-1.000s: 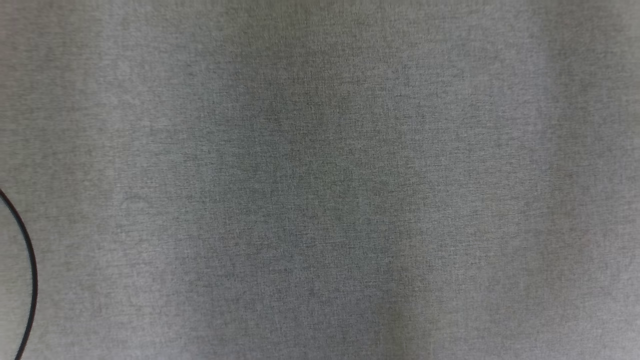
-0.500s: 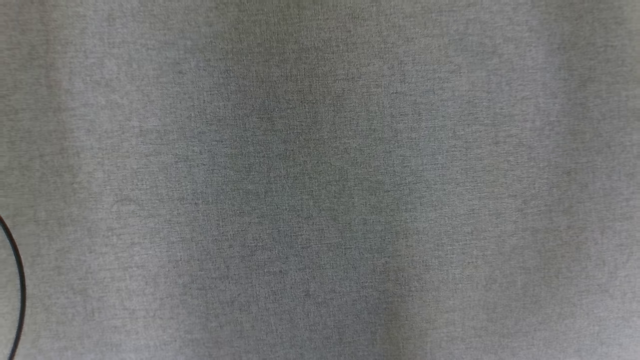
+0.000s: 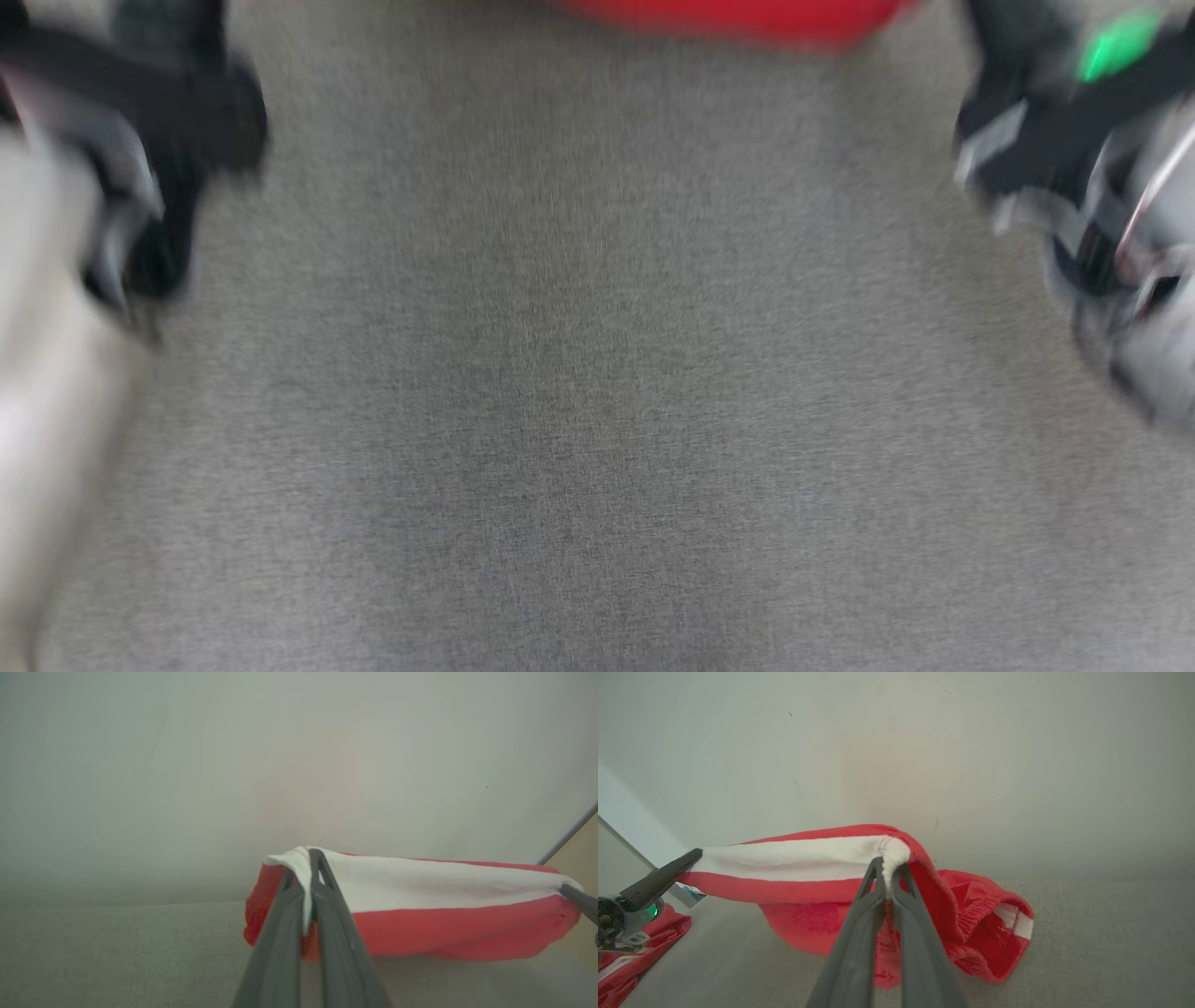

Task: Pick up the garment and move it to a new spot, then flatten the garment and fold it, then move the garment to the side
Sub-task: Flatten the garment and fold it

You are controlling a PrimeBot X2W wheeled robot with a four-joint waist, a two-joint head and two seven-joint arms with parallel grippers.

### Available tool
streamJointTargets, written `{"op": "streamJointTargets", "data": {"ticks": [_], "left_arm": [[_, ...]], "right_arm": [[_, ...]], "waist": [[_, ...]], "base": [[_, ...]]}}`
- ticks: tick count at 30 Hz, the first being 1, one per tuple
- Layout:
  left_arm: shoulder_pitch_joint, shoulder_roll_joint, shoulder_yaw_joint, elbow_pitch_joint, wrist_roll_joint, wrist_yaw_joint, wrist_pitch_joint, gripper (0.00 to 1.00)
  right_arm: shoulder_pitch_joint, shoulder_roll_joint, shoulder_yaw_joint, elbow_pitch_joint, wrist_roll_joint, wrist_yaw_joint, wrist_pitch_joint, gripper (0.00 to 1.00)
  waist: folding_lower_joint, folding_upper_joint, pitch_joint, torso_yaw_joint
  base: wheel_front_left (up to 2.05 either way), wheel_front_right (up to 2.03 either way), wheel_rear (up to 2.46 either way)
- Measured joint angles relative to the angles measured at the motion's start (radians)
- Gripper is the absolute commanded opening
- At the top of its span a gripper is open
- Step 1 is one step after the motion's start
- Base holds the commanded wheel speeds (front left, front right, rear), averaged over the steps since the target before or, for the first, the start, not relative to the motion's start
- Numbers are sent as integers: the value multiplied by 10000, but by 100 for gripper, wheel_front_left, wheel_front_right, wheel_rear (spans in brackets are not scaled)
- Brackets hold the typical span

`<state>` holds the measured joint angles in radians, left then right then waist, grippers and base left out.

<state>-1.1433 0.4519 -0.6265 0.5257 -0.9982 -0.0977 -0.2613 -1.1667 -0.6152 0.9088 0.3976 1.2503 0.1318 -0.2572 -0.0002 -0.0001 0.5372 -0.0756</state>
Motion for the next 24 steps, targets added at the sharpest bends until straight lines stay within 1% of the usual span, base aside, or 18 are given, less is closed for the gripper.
{"op": "streamJointTargets", "data": {"ticks": [3, 4, 6, 9, 11, 12, 14, 16, 18, 22, 24], "left_arm": [[2059, 10, 857, -1258, 431, 456, -15, 0], [2827, -56, 1120, -1705, 596, 571, -15, 0], [4276, -234, 1601, -2428, 851, 727, -15, 0], [6179, -558, 1981, -3164, 1195, 834, -17, 0], [7156, -686, 2023, -3519, 1461, 809, -21, 0], [7613, -782, 2100, -3674, 1611, 882, -21, 0], [8389, -1064, 2474, -3929, 1624, 882, -23, 0], [9088, -1310, 2713, -4061, 1881, 863, -23, 0], [9744, -1567, 2732, -4105, 1987, 616, -25, 0], [10682, -1887, 2874, -3985, 2186, 443, -25, 0], [11079, -2046, 3030, -4000, 2322, 439, -25, 0]], "right_arm": [[1405, -174, -17, -543, 92, 0, -31, 0], [1901, -197, -188, -725, 82, 0, -33, 0], [2831, -242, -424, -1064, 123, 0, -44, 0], [4300, -295, -681, -1463, 244, 0, -42, 0], [5088, -376, -759, -1741, 163, 0, -42, 0], [5488, -389, -907, -1877, 240, 0, -44, 0], [6218, -474, -913, -2128, 188, 0, -44, 0], [7029, -495, -988, -2293, 217, 0, -44, 0], [7829, -481, -1256, -2443, 232, 0, -44, 0], [9177, -510, -1264, -2784, 29, 0, -65, 0], [9762, -495, -1296, -2924, -8, 0, -65, 0]], "waist": [[-1, 0, -475, -8], [-1, -1, -640, -11], [-1, -2, -962, -16], [-1, -1, -1454, -22], [-2, -2, -1765, -22], [-3, -2, -1918, -21], [-2, -2, -2205, -14], [-2, -2, -2487, -4], [-2, -2, -2767, 16], [-1, -2, -3291, 70], [-1, -2, -3529, 89]], "base": [[0, 0, 0], [0, 0, 0], [0, 0, 0], [0, 0, 0], [0, 0, 0], [0, 0, 0], [0, 0, 0], [0, 0, 0], [0, 0, 0], [0, 0, 0], [0, 0, 0]]}}
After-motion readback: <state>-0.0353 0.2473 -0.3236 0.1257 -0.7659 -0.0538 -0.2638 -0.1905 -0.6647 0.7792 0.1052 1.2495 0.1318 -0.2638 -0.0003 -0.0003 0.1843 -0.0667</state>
